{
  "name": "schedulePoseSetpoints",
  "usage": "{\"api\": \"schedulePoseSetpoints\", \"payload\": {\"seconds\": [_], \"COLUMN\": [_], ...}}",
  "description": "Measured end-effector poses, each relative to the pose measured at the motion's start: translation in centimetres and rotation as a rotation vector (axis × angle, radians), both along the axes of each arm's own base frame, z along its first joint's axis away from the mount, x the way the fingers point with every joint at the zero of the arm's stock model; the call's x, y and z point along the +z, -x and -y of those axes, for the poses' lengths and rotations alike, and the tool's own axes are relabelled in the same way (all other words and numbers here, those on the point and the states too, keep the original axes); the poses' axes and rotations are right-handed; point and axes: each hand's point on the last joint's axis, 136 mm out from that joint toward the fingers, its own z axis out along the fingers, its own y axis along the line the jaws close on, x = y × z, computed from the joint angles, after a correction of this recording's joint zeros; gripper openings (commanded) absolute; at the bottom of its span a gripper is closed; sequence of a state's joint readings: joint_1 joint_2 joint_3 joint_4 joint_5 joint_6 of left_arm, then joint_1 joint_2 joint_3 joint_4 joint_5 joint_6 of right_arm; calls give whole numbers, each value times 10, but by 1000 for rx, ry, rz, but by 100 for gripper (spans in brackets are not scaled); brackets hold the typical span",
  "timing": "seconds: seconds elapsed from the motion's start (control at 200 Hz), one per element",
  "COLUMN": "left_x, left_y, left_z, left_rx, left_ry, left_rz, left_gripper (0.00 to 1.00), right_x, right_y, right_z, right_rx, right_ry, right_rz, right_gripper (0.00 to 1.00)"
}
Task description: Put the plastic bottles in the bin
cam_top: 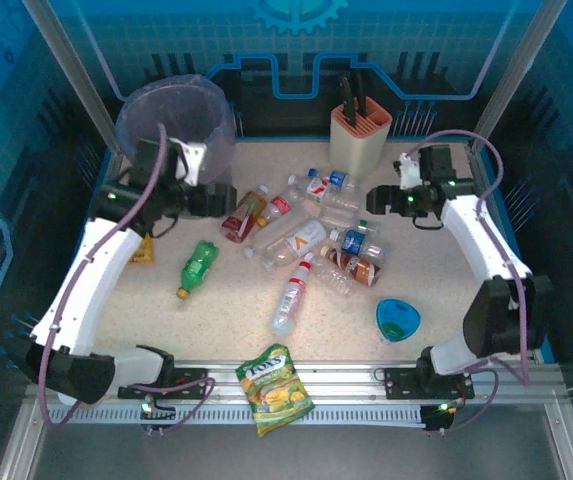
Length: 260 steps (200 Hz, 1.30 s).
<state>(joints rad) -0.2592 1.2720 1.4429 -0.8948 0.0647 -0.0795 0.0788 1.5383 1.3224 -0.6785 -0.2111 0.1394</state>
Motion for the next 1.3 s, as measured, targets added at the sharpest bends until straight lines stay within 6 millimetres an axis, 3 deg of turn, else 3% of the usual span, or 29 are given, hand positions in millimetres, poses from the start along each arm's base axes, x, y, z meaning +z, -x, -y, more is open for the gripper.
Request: {"api": "schedulePoseSetpoints", "payload": {"seconds": [0.105, 0.17, 0.32, 0.46, 0.605, 0.815, 0.946, 1.116, 1.301], "left_x": [-52, -76, -128, -162, -188, -226, -242, -252, -256], "left_y": [15, 21, 37, 39, 33, 24, 21, 22, 21], "left_z": [10, 9, -15, -45, -67, -71, -75, -78, -77], "left_rx": [0, 23, 152, 298, 413, 443, 457, 463, 463], "left_ry": [4, -8, -73, -82, -71, -105, -143, -170, -178], "left_rz": [-120, -169, -253, -286, -302, -358, -386, -408, -423], "left_gripper": [99, 99, 99, 99, 99, 99, 98, 85, 72], "right_x": [-5, -11, -15, -15, -13, 2, -2, -10, -4], "right_y": [-24, -28, -26, -19, -1, 21, 39, 60, 63], "right_z": [-25, -36, -42, -38, -28, -9, -5, 1, 5], "right_rx": [111, 157, 181, 163, 126, 52, 19, -30, -64], "right_ry": [56, 79, 93, 85, 55, 1, -18, -65, -101], "right_rz": [33, 37, 30, 22, 7, 26, 15, -13, -5], "right_gripper": [87, 87, 87, 88, 89, 90, 90, 91, 91]}}
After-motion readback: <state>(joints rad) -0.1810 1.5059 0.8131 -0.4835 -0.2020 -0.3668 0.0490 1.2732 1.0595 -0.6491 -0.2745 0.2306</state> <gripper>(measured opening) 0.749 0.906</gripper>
